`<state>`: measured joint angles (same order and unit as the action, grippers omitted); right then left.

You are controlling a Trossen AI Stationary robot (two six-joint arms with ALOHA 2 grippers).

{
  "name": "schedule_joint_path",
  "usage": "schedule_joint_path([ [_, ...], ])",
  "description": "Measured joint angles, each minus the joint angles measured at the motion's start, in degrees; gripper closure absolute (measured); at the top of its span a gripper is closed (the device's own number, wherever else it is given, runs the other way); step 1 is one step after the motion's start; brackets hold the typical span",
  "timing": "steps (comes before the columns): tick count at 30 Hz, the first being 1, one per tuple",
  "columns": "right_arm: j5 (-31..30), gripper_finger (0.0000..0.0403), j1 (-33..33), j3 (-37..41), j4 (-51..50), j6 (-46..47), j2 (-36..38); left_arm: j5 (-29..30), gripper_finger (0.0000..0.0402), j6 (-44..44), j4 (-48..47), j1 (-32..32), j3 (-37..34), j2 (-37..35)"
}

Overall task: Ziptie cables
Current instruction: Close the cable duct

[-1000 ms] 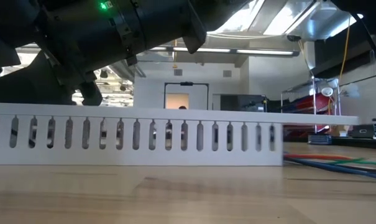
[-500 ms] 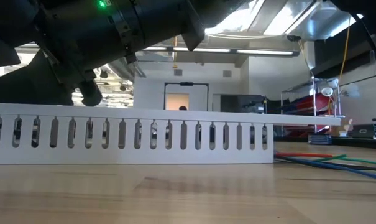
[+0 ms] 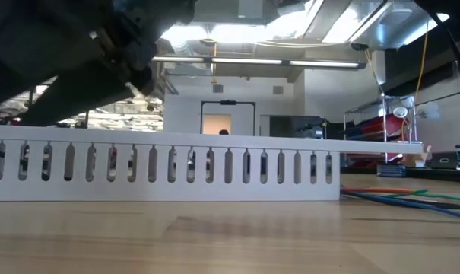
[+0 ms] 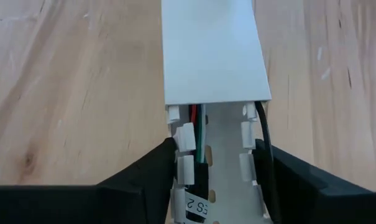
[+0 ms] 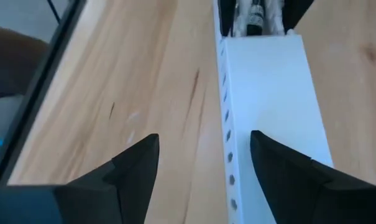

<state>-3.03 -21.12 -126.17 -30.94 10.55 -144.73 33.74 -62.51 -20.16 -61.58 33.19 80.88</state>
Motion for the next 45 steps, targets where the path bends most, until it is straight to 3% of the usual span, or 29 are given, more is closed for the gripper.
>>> schedule_joint_path([
  [6,-2.4,0.0165,-0.6,2.2,6.8,1.3,-1.2,-0.1,0.0207,0.4,0.0,-0.1,0.0,0.0],
  [15,4.3,0.0165,1.8,2.0,28.3,5.5,-8.2,-0.5,0.0205,3.0,2.2,0.0,-0.2,0.0],
  [22,4.7,0.0165,1.9,2.1,27.6,4.6,-8.3,-1.2,0.0205,4.1,3.0,1.5,-0.2,0.1],
  [26,4.6,0.0165,1.9,2.1,26.1,4.0,-7.7,-6.4,0.0205,6.7,-1.9,2.5,2.1,-1.6],
  [30,4.3,0.0165,2.2,2.0,26.7,3.7,-7.7,-8.2,0.0205,3.0,-8.2,1.0,3.9,-4.7],
  [36,4.0,0.0165,2.1,2.0,26.7,3.8,-7.7,-7.4,0.0204,-1.6,-7.6,-0.7,2.9,-4.3],
  [41,3.7,0.0165,2.1,2.1,26.3,3.8,-7.7,-9.1,0.017,-1.5,-2.7,1.2,0.2,-3.7],
  [45,3.7,0.0165,2.1,2.1,26.2,3.8,-7.7,-13.9,0.0144,1.9,-5.8,2.9,1.2,-5.2],
])
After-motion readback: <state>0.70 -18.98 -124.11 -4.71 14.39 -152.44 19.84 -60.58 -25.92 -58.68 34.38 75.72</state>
